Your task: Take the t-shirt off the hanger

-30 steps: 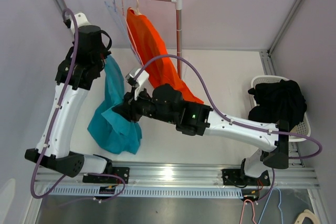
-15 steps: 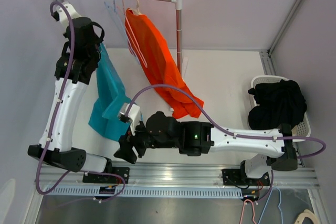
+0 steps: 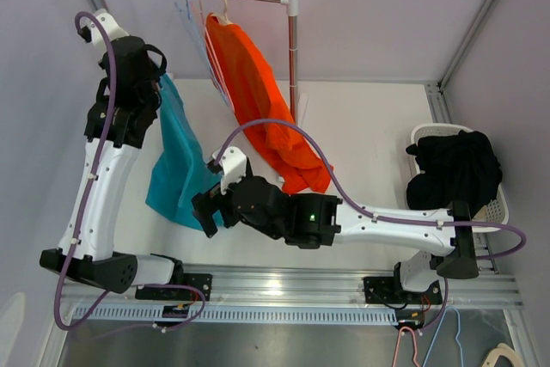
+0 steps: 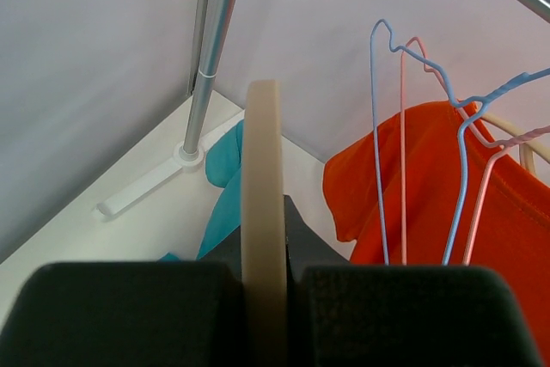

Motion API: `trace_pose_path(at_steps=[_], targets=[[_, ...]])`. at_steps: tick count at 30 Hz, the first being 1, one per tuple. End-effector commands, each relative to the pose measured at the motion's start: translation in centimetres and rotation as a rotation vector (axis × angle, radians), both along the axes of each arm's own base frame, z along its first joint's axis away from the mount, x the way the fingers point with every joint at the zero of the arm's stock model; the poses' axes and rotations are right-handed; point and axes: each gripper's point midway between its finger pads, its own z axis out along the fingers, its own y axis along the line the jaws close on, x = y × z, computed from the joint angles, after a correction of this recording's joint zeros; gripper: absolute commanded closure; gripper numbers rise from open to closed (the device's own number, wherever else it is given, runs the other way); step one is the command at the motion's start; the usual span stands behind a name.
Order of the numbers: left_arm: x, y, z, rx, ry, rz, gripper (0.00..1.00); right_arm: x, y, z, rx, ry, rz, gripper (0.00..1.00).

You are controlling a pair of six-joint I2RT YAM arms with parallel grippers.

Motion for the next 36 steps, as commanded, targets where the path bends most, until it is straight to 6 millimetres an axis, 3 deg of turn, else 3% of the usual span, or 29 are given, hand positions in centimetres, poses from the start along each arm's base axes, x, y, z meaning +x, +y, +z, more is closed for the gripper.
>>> trace_pose_path(at_steps=[1, 7, 8, 9, 11, 15, 16, 17, 20, 23, 24, 26, 27, 28, 29, 30, 32, 34, 35, 36], targets=[[-0.8, 0.3, 2.2, -0.032, -0.092, 0.013, 0.99, 3.0, -0.2, 3.5, 0.092, -0.080, -0.180, 0.01], [-1.0, 0.4, 2.4, -0.040, -0.099, 0.017, 0.99, 4.8, 2.0, 2.6, 0.061, -0.112, -0.177, 0.03], [-0.9, 0.3, 2.5, -0.040, -0.099, 0.017, 0.99, 4.6, 2.5, 2.3, 0.057, -0.107, -0.145, 0.16], [-0.7, 0.3, 2.6, -0.036, -0.102, 0.016, 0.99, 4.8, 2.8, 1.7, 0.038, -0.103, -0.133, 0.37], [-0.5, 0.5, 3.0, -0.031, -0.109, 0.029, 0.99, 4.7, 2.5, 1.3, 0.015, -0.077, -0.145, 1.00], [1.2, 0.9, 3.1, -0.024, -0.103, 0.066, 0.99, 1.8, -0.2, 0.9, -0.021, -0.017, -0.136, 1.00], [2.0, 0.9, 2.6, -0.026, -0.091, 0.068, 0.99, 0.9, -1.7, 2.3, 0.019, -0.002, -0.136, 1.00], [2.6, 0.9, 2.3, -0.029, -0.091, 0.068, 0.99, -1.1, -2.4, -0.2, -0.024, 0.018, -0.103, 1.00], [3.7, 1.0, 2.6, -0.036, -0.102, 0.073, 0.99, -5.2, -5.5, -2.4, -0.025, 0.069, -0.074, 1.00], [4.2, 1.3, 3.3, -0.036, -0.116, 0.083, 0.99, -6.8, -8.0, -3.8, -0.007, 0.117, -0.116, 1.00], [4.1, 1.6, 3.5, -0.023, -0.118, 0.102, 0.99, -7.5, -8.9, -6.4, -0.049, 0.131, -0.114, 1.00], [4.1, 1.8, 4.6, -0.023, -0.147, 0.101, 0.99, -8.2, -9.4, -8.9, -0.052, 0.212, -0.138, 1.00], [4.0, 1.8, 4.3, -0.020, -0.124, 0.091, 0.99, -8.3, -9.9, -11.4, -0.092, 0.223, -0.143, 1.00], [4.1, 1.2, 4.1, -0.030, -0.103, 0.059, 0.99, -8.1, -10.0, -12.1, -0.095, 0.226, -0.154, 1.00], [3.3, 0.9, 6.1, -0.044, -0.135, 0.028, 0.99, -7.7, -10.0, -12.6, -0.111, 0.205, -0.158, 1.00], [3.2, 0.3, 5.9, -0.049, -0.111, -0.010, 0.99, -6.9, -9.4, -12.1, -0.100, 0.183, -0.171, 1.00], [1.2, -2.0, 5.0, -0.125, -0.025, -0.137, 0.99, -4.1, -8.5, -10.6, -0.077, 0.143, -0.201, 1.00], [-2.0, -4.3, 3.5, -0.168, 0.048, -0.225, 0.99, -0.5, -6.8, -7.7, -0.039, 0.087, -0.201, 1.00], [-3.3, -5.0, 3.6, -0.169, 0.038, -0.257, 0.99, 0.8, -6.3, -6.7, -0.029, 0.076, -0.201, 1.00], [-5.7, -5.0, 1.1, -0.156, 0.074, -0.274, 0.99, 2.2, -5.9, -5.9, -0.036, 0.044, -0.200, 1.00]])
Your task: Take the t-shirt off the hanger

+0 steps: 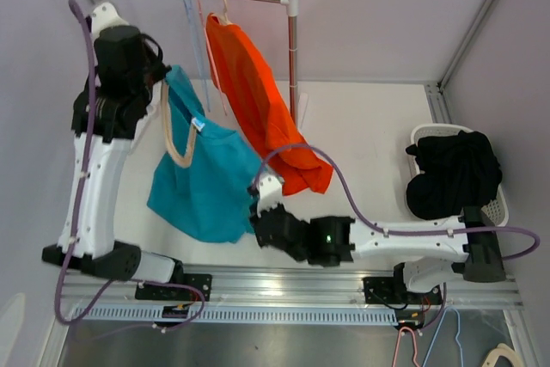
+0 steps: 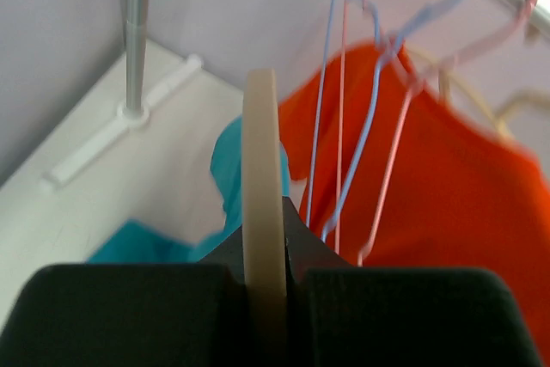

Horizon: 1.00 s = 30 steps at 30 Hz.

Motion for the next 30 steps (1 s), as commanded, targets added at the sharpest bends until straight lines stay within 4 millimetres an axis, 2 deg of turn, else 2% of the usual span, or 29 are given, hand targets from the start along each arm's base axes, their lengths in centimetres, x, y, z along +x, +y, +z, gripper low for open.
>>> trace_pose_path(at_steps=[1, 2, 3, 4, 5, 6, 7, 8, 10, 11, 13, 14, 15, 16, 17, 18, 19, 20, 21, 22, 24, 25, 28, 29, 30], targets=[[-7.3, -2.8, 0.0, -0.092, -0.046, -0.170, 0.99, 5.1, 3.1, 7.0, 0.128, -0.095, -0.003, 1.00], [-8.6, -3.1, 0.2, -0.104, -0.079, -0.207, 0.99, 6.0, 3.4, 7.3, 0.119, -0.111, -0.010, 1.00], [-9.0, -3.3, -3.1, -0.089, -0.019, -0.227, 0.99, 7.1, 3.6, 7.7, 0.106, -0.139, -0.010, 1.00], [-11.7, -2.8, -1.7, -0.100, -0.087, -0.245, 0.99, 8.0, 4.2, 6.8, 0.081, -0.140, -0.009, 1.00], [-12.7, -2.5, -2.8, -0.089, -0.057, -0.251, 0.99, 9.6, 4.1, 7.1, 0.085, -0.143, -0.034, 1.00], [-13.8, -2.2, -3.0, -0.076, -0.053, -0.255, 0.99, 10.4, 4.5, 6.9, 0.095, -0.142, -0.037, 1.00], [-15.5, -1.6, -2.7, -0.075, -0.069, -0.253, 0.99, 10.8, 5.3, 5.5, 0.079, -0.126, -0.016, 1.00], [-16.6, -1.2, -3.5, -0.064, -0.045, -0.256, 0.99, 12.1, 5.4, 4.9, 0.078, -0.124, -0.033, 1.00], [-18.2, -0.8, -3.6, -0.049, -0.048, -0.270, 0.99, 13.4, 6.7, 4.2, 0.100, -0.132, -0.038, 1.00], [-19.5, -0.5, -3.8, -0.042, -0.048, -0.280, 0.99, 14.4, 8.0, 2.6, 0.086, -0.125, -0.035, 1.00], [-20.7, -0.1, -3.4, -0.027, -0.052, -0.285, 0.99, 15.5, 9.5, 1.0, 0.068, -0.114, -0.033, 1.00], [-21.3, 0.2, -3.4, -0.022, -0.054, -0.281, 0.99, 15.6, 10.9, -2.3, 0.018, -0.078, -0.002, 1.00], [-21.7, 0.7, -3.5, -0.009, -0.047, -0.265, 0.99, 16.4, 12.3, -1.5, 0.041, -0.078, 0.004, 1.00], [-22.0, 1.1, -3.2, -0.003, -0.062, -0.250, 0.99, 16.6, 13.3, -2.2, 0.030, -0.064, 0.021, 0.79], [-22.3, 1.5, -3.1, 0.002, -0.075, -0.235, 1.00, 16.5, 13.9, -3.8, -0.013, -0.031, 0.036, 0.49], [-22.9, 2.0, -2.5, 0.007, -0.118, -0.222, 0.99, 17.0, 15.9, -5.1, -0.023, -0.014, 0.042, 0.21], [-23.1, 2.6, -2.0, 0.013, -0.146, -0.195, 0.99, 17.0, 16.6, -6.1, -0.037, -0.002, 0.044, 0.01], [-23.4, 2.8, -1.8, 0.017, -0.167, -0.188, 0.99, 16.8, 17.2, -7.4, -0.067, 0.011, 0.058, 0.01], [-23.9, 3.2, -1.5, 0.028, -0.194, -0.180, 0.99, 16.6, 17.8, -11.0, -0.121, 0.038, 0.072, 0.01], [-24.0, 3.6, -0.9, 0.030, -0.223, -0.161, 0.99, 16.4, 19.1, -10.5, -0.106, 0.031, 0.090, 0.00], [-23.7, 3.7, -0.8, 0.041, -0.221, -0.150, 0.99, 15.7, 19.6, -13.1, -0.145, 0.062, 0.121, 0.01], [-23.4, 3.7, -0.9, 0.045, -0.208, -0.148, 0.99, 15.0, 20.0, -15.3, -0.167, 0.096, 0.146, 0.01], [-22.3, 3.1, -1.2, 0.051, -0.164, -0.162, 0.99, 13.2, 18.9, -19.4, -0.244, 0.187, 0.172, 0.00], [-21.8, 2.9, -1.2, 0.049, -0.164, -0.163, 0.99, 11.8, 17.5, -21.3, -0.303, 0.223, 0.184, 0.01], [-21.3, 2.7, -1.3, 0.052, -0.162, -0.166, 0.99, 10.9, 16.6, -22.3, -0.335, 0.244, 0.189, 0.01]])
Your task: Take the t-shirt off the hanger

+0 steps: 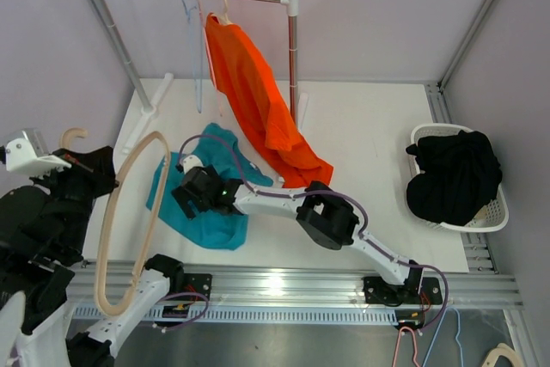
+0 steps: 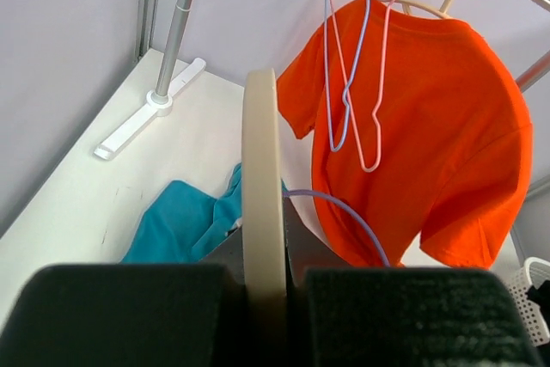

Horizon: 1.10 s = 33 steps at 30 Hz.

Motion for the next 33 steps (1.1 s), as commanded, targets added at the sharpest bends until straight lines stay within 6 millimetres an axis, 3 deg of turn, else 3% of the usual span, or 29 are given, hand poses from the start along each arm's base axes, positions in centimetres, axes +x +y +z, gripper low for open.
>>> trace_pose_path(at_steps=[1, 2, 3, 4, 5, 7, 8, 9, 10, 11, 12, 13, 14, 15, 16, 18, 19, 22, 23, 26, 27, 30, 31, 32, 33], targets=[[3.2, -0.9, 0.4, 0.039, 0.018, -0.001, 0.99, -4.8, -3.4, -4.3, -0.147, 0.158, 0.045, 0.02], [3.9, -1.0, 1.0, 0.044, 0.001, 0.000, 0.99, -6.9, -6.0, -6.8, -0.224, 0.191, 0.057, 0.07], [4.4, -1.1, 1.1, 0.051, 0.001, 0.001, 0.99, -8.1, -7.3, -6.9, -0.244, 0.208, 0.065, 0.19], [5.0, -1.1, 1.8, 0.055, -0.010, 0.012, 0.99, -9.3, -8.4, -6.8, -0.252, 0.230, 0.056, 0.67], [6.1, -1.2, 2.0, 0.070, -0.002, 0.017, 0.99, -11.6, -11.0, -5.9, -0.277, 0.246, 0.060, 1.00], [7.3, -1.3, 4.1, 0.067, -0.065, 0.019, 0.99, -14.1, -13.2, -4.0, -0.267, 0.274, 0.045, 1.00], [8.6, -1.3, 4.2, 0.083, -0.062, 0.025, 0.99, -15.0, -14.0, 0.3, -0.218, 0.249, 0.049, 1.00], [9.3, -1.4, 5.5, 0.080, -0.103, 0.021, 0.99, -17.0, -15.8, 1.3, -0.240, 0.232, 0.065, 1.00], [10.2, -1.9, 5.9, 0.087, -0.111, -0.027, 0.99, -17.5, -16.5, 3.8, -0.216, 0.208, 0.057, 1.00], [10.5, -2.3, 7.3, 0.092, -0.142, -0.060, 0.99, -18.0, -18.7, 5.9, -0.245, 0.201, 0.028, 1.00], [13.0, -2.2, 6.7, 0.096, -0.103, -0.076, 0.99, -17.6, -19.3, 12.2, -0.119, 0.152, 0.000, 1.00], [13.9, -4.4, 6.7, 0.088, -0.094, -0.213, 0.99, -17.1, -20.5, 15.4, -0.067, 0.133, -0.035, 1.00], [15.5, -5.0, 7.3, 0.056, -0.094, -0.256, 0.99, -16.7, -23.7, 20.0, 0.005, 0.124, -0.087, 1.00], [16.5, -4.9, 7.3, 0.040, -0.091, -0.271, 0.99, -15.8, -25.4, 22.5, 0.048, 0.103, -0.135, 1.00], [17.2, -5.1, 8.2, 0.038, -0.127, -0.291, 0.99, -13.2, -27.5, 26.9, 0.137, 0.036, -0.248, 1.00], [18.7, -5.2, 8.3, 0.045, -0.145, -0.300, 0.99, -10.6, -33.8, 30.3, 0.150, -0.044, -0.439, 1.00], [19.7, -5.1, 8.2, 0.054, -0.147, -0.301, 0.99, -7.7, -38.7, 33.1, 0.186, -0.159, -0.626, 1.00], [22.1, -4.7, 8.6, 0.107, -0.166, -0.287, 0.99, -5.0, -46.0, 37.4, 0.197, -0.313, -0.806, 1.00], [22.8, -4.4, 8.7, 0.132, -0.174, -0.280, 0.99, -3.6, -49.4, 39.3, 0.222, -0.375, -0.948, 1.00], [24.8, -4.2, 8.7, 0.169, -0.182, -0.280, 0.99, -2.2, -55.3, 43.1, 0.250, -0.519, -1.143, 1.00], [25.3, -4.1, 8.9, 0.172, -0.196, -0.270, 0.99, -1.8, -56.1, 44.6, 0.255, -0.571, -1.146, 1.00], [24.9, -3.9, 10.2, 0.177, -0.267, -0.247, 0.99, -0.9, -59.3, 46.1, 0.208, -0.618, -1.244, 1.00], [24.6, -3.9, 10.7, 0.182, -0.304, -0.242, 0.99, -0.4, -59.7, 46.2, 0.190, -0.618, -1.247, 1.00], [25.1, -3.9, 9.0, 0.183, -0.292, -0.243, 0.99, 0.4, -60.0, 46.1, 0.161, -0.610, -1.238, 1.00], [24.1, -3.9, 10.5, 0.195, -0.352, -0.238, 0.99, 2.0, -60.6, 45.1, 0.145, -0.568, -1.238, 1.00]])
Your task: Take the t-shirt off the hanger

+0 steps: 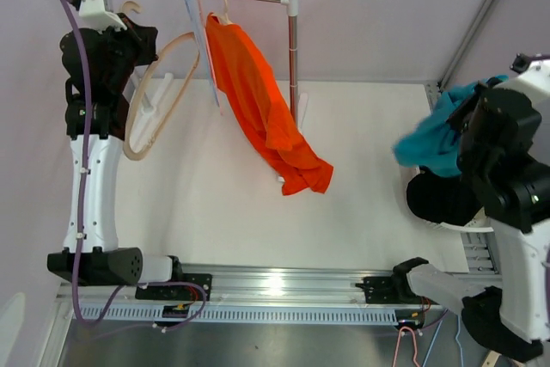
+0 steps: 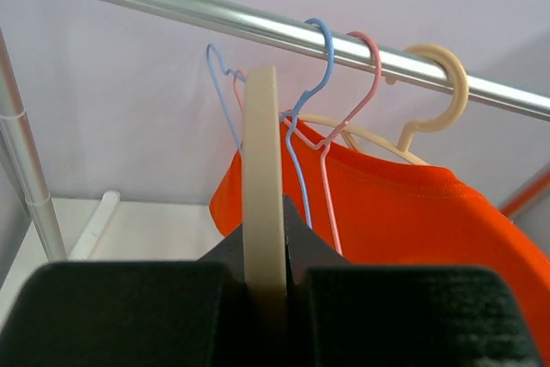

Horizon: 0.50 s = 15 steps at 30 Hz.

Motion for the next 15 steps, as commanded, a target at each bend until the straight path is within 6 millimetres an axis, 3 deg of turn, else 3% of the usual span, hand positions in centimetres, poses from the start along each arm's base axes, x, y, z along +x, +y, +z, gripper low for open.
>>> trace_pose_path(at_steps=[1, 3, 8, 11, 15], targets=[[-2.9, 0.0, 6.9, 0.040, -0.296, 0.000, 0.99, 3.8, -0.8, -0.1, -0.055, 0.057, 0.039, 1.00], [-2.6, -0.5, 7.2, 0.054, -0.312, -0.030, 0.99, 5.6, -1.3, -1.3, -0.004, 0.090, 0.033, 1.00], [-1.5, -2.0, 8.2, 0.067, -0.332, -0.115, 0.99, 7.4, -6.4, -1.7, 0.230, 0.005, -0.001, 1.00], [-0.5, -1.9, 8.9, 0.117, -0.357, -0.110, 0.99, 7.8, -9.0, -1.4, 0.235, -0.022, -0.082, 1.00], [1.5, -1.1, 9.3, 0.137, -0.354, -0.068, 0.99, 6.9, -13.1, -3.0, 0.232, -0.012, -0.264, 1.00]])
